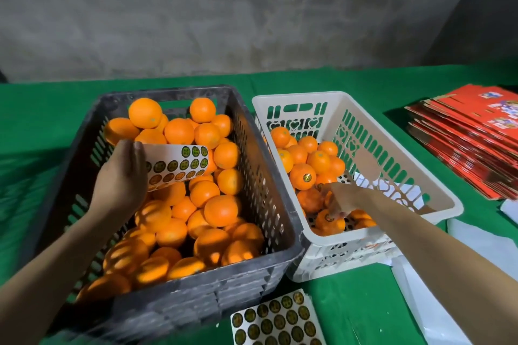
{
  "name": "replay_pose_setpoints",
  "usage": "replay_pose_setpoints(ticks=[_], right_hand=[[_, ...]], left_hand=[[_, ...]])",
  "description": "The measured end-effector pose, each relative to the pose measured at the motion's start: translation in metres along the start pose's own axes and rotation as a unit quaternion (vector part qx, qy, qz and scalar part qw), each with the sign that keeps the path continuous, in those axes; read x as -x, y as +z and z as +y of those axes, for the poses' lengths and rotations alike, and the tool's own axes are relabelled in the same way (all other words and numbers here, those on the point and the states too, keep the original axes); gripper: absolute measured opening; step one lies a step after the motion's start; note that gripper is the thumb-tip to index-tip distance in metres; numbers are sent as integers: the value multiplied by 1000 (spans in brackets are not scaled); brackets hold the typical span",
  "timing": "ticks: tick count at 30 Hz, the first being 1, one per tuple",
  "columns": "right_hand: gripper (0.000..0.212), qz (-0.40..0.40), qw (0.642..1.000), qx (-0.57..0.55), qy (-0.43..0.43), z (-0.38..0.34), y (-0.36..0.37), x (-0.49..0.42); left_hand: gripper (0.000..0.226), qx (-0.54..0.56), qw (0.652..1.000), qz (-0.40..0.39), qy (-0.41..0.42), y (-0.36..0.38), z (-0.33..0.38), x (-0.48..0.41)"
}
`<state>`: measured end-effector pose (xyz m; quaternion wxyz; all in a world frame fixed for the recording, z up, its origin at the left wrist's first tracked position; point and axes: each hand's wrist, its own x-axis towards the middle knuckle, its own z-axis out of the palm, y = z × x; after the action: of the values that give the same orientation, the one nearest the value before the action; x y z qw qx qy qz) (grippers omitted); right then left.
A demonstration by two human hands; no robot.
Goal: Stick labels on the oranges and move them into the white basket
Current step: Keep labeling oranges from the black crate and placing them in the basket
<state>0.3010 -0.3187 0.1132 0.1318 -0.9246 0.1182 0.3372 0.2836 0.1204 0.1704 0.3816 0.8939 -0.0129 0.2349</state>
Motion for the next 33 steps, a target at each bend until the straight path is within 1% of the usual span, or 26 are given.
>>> replay_pose_setpoints(ticks=[2,4,8,9,11,12,13,14,15,16,17,18,19,20,21,22,23,24,25,26,27,28,29,31,33], right_hand=[[47,-8,1000,-3,-1,-4,-2,0],[56,-5,1000,8,-3,-4,-4,0],[47,9,998,56,-4,-8,-6,3],[42,7,997,74,-7,-10,-6,3],[24,20,989,143,-21,-14,-6,5],[19,45,983,175,-32,-15,-5,7],[18,92,978,180,-46,-15,-6,9],[15,160,973,157,-61,-18,-8,14],[11,256,956,113,-85,-22,-13,19],[11,366,922,45,-118,-30,-19,28],[14,457,875,-24,-154,-44,-26,40],[14,520,829,-77,-192,-63,-36,56],[14,558,788,-118,-233,-87,-45,74],[13,575,754,-158,-276,-115,-51,93],[12,578,726,-191,-320,-144,-53,108],[12,570,710,-207,-359,-173,-50,123],[12,546,710,-198,-397,-201,-44,133],[13,505,729,-168,-430,-227,-34,138],[15,451,757,-129,-456,-250,-21,138],[22,393,785,-90,-470,-268,-6,134],[32,351,805,-63,-474,-284,8,128],[40,331,818,-52,-468,-293,22,119],[44,330,819,-56,-466,-299,34,109],[44,339,809,-76,-474,-307,53,95],[43,355,805,-74,-471,-307,62,83]], left_hand=[[36,0,1000,-9,11,0,0,0],[36,-1,1000,-9,8,-1,1,1],[36,-6,1000,-17,-4,1,0,1],[35,-5,1000,-14,-6,1,1,0],[34,6,1000,-5,-5,2,0,0],[34,25,1000,-4,-13,2,0,-1],[34,58,998,-9,-34,2,-1,-2],[34,102,992,-17,-70,2,-1,-4],[33,146,983,-27,-112,2,-1,-5],[32,180,971,-39,-153,1,0,-7],[31,198,963,-48,-178,0,0,-7],[30,208,959,-52,-187,1,1,-7],[30,220,956,-52,-188,1,1,-7],[31,230,953,-50,-189,2,1,-7],[31,234,953,-48,-188,3,1,-7],[32,234,953,-46,-188,3,0,-7],[33,235,952,-46,-190,2,0,-7],[36,239,951,-43,-190,0,1,-7],[41,240,952,-39,-185,-2,1,-6],[45,236,955,-32,-177,-4,1,-5],[49,233,957,-22,-170,-8,1,-4],[51,236,956,-13,-174,-9,-1,-2],[53,245,951,-4,-187,-10,-3,-1],[55,255,943,12,-216,-12,-8,-3],[56,244,935,18,-256,-12,-10,-8]])
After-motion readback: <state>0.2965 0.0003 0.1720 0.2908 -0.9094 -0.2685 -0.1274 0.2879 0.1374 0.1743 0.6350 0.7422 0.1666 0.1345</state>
